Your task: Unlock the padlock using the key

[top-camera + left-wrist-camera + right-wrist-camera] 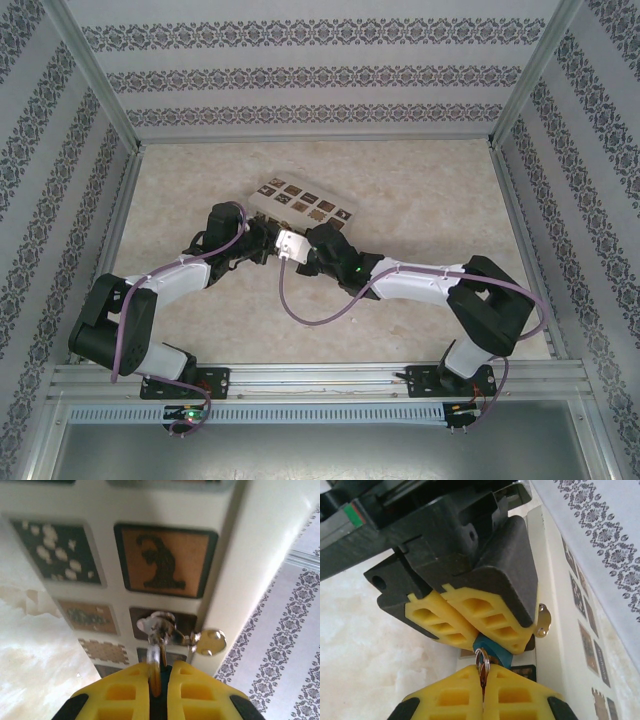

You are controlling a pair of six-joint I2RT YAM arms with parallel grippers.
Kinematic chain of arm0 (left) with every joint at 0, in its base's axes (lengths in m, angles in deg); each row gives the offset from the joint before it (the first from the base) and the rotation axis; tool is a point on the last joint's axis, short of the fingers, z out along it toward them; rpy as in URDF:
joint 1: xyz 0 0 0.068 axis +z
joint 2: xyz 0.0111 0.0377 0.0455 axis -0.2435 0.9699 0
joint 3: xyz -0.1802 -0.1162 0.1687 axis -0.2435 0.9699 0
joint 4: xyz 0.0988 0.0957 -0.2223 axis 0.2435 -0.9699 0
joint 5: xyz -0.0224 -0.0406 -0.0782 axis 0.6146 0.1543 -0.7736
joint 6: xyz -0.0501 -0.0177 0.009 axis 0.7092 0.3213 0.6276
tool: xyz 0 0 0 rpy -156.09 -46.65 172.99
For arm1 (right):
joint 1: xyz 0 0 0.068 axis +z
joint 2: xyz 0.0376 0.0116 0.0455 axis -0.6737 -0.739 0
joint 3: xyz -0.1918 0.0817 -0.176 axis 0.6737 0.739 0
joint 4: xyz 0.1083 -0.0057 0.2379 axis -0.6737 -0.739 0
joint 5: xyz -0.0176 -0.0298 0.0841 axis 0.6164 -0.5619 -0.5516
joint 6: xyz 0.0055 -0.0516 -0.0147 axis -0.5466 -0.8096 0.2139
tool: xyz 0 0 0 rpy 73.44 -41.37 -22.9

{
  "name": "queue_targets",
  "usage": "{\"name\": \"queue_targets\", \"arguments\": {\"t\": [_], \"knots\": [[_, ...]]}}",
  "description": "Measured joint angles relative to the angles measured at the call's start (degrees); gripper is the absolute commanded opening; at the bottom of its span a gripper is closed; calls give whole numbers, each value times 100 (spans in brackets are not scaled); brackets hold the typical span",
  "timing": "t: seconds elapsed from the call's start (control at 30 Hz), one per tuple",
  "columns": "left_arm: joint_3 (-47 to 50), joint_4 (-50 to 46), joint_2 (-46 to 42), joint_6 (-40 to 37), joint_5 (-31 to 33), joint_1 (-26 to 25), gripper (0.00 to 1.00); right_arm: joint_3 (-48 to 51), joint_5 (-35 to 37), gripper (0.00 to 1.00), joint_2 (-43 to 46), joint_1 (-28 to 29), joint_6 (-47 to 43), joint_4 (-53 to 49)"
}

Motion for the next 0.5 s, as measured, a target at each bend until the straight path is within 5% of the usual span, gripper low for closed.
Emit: {"name": "queue_targets", "arguments": {"t": [0.5], "knots": [[0,122,63,-4,90,59,0,245,92,0,-210,-2,2605,901]]}}
